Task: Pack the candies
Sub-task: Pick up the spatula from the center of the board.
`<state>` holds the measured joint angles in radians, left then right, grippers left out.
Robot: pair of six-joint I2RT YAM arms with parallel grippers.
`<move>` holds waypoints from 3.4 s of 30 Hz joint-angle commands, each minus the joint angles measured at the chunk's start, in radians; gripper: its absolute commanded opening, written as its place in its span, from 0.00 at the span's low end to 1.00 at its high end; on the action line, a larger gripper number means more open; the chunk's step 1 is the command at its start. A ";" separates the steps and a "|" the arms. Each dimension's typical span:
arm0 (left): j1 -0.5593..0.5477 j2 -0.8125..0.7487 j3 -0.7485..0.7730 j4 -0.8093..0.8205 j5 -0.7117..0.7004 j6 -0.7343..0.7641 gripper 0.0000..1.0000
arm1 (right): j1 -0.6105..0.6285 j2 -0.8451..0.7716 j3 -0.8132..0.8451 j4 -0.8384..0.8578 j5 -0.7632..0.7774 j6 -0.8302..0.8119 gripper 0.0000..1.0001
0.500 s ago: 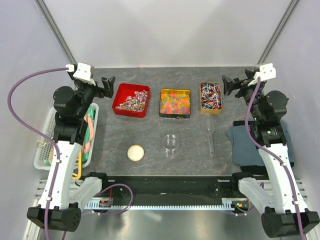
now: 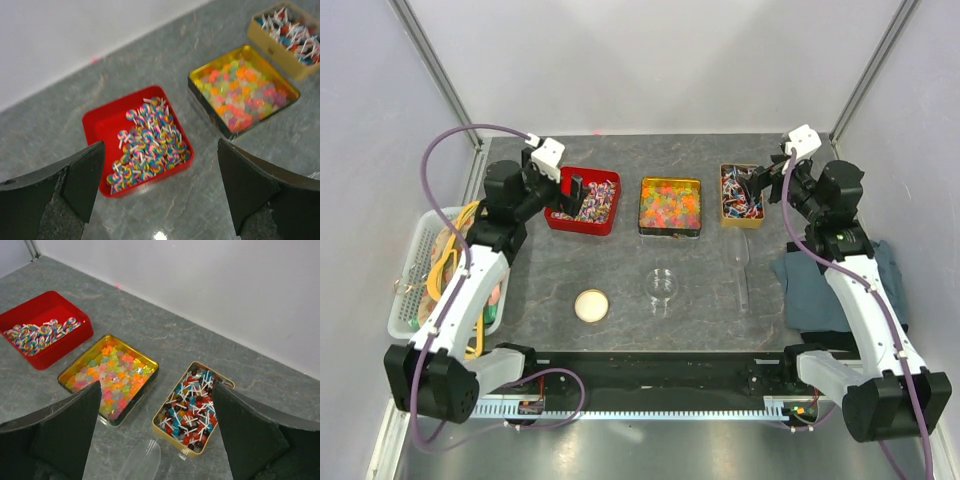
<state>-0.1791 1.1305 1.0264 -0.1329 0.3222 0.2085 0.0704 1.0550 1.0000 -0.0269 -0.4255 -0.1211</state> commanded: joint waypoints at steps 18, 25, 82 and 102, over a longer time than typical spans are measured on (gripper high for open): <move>-0.002 0.012 -0.172 0.067 -0.017 0.078 1.00 | 0.026 0.234 -0.015 -0.433 0.235 -0.149 0.84; -0.002 -0.026 -0.147 0.044 -0.035 0.075 1.00 | 0.085 0.269 -0.026 -0.541 0.264 -0.175 0.80; -0.014 0.167 0.198 -0.244 0.791 -0.124 1.00 | 0.577 0.212 0.264 -0.538 0.568 -0.457 0.00; -0.158 0.359 0.351 -0.404 0.634 -0.061 0.97 | 0.870 0.361 0.422 -0.508 0.884 -0.614 0.00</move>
<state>-0.3206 1.4727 1.3304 -0.5243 0.9916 0.1246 0.9188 1.4071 1.3479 -0.5606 0.3927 -0.7216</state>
